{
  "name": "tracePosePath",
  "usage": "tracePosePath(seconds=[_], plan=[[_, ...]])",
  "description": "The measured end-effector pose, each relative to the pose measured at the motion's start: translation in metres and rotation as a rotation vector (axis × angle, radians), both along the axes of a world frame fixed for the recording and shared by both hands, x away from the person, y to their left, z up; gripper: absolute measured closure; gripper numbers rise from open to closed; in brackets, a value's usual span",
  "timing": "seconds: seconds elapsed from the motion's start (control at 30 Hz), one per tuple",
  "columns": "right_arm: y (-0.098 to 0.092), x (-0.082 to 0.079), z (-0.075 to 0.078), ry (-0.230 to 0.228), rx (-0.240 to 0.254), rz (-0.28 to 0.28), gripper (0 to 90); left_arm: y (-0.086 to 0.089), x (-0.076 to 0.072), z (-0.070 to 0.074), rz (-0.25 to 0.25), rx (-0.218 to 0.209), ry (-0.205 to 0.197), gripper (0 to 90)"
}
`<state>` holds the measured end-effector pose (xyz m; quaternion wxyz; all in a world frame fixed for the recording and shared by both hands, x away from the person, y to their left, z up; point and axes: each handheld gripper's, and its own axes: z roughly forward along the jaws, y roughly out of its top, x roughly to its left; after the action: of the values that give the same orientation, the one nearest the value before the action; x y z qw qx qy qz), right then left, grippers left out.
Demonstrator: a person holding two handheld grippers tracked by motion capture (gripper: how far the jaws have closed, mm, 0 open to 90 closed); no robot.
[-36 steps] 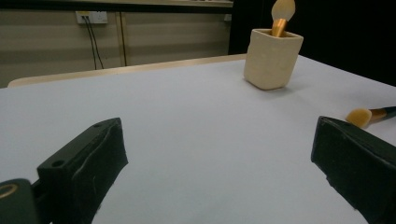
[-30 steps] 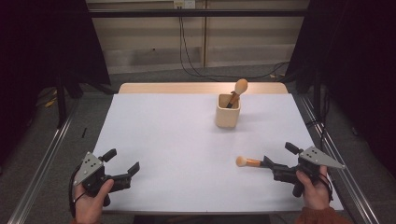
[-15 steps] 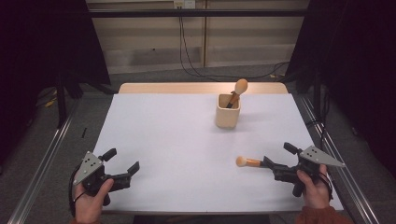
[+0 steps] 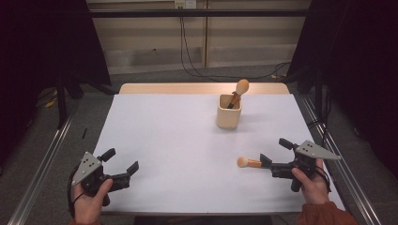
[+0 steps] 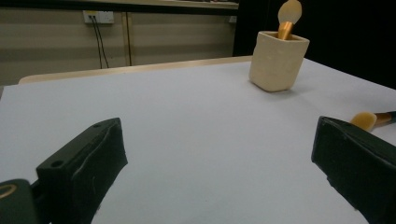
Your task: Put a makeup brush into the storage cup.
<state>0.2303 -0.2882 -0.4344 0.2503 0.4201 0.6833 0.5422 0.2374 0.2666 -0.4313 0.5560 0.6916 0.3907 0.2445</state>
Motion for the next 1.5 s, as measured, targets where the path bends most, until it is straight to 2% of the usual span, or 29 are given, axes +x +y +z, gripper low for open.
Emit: tracePosePath(seconds=[0.1,0.27,0.6,0.7,0.87,1.07,1.2,1.4,1.5], plan=[[0.003,0.005,0.001,-0.001,-0.024,0.005,0.3,0.000,0.000,0.000,-0.001,-0.001,0.001,2.9],[0.005,0.017,0.008,0.001,-0.023,0.025,1.1,-0.001,0.000,0.000,0.000,-0.004,0.007,2.8],[0.009,0.042,0.015,0.000,-0.067,-0.005,1.2,-0.001,0.001,0.000,-0.001,0.002,0.006,2.9],[0.008,0.048,0.020,0.038,-0.057,0.032,0.0,0.000,0.001,0.000,0.000,-0.003,0.003,2.8],[0.008,0.055,0.028,0.040,-0.078,0.041,0.0,-0.001,0.001,0.000,0.000,0.003,0.004,2.8],[0.009,0.067,0.034,0.083,-0.106,0.090,0.2,-0.001,0.001,0.000,0.000,0.005,0.004,2.8],[0.010,0.075,0.036,0.130,-0.129,0.133,0.6,-0.001,0.001,0.000,-0.003,0.002,0.006,2.8],[0.011,0.083,0.038,0.176,-0.194,0.168,1.2,-0.001,0.001,0.000,-0.004,0.005,0.006,2.9],[0.013,0.087,0.038,0.230,-0.232,0.214,1.3,-0.001,0.001,0.000,-0.005,0.011,0.007,2.8]])
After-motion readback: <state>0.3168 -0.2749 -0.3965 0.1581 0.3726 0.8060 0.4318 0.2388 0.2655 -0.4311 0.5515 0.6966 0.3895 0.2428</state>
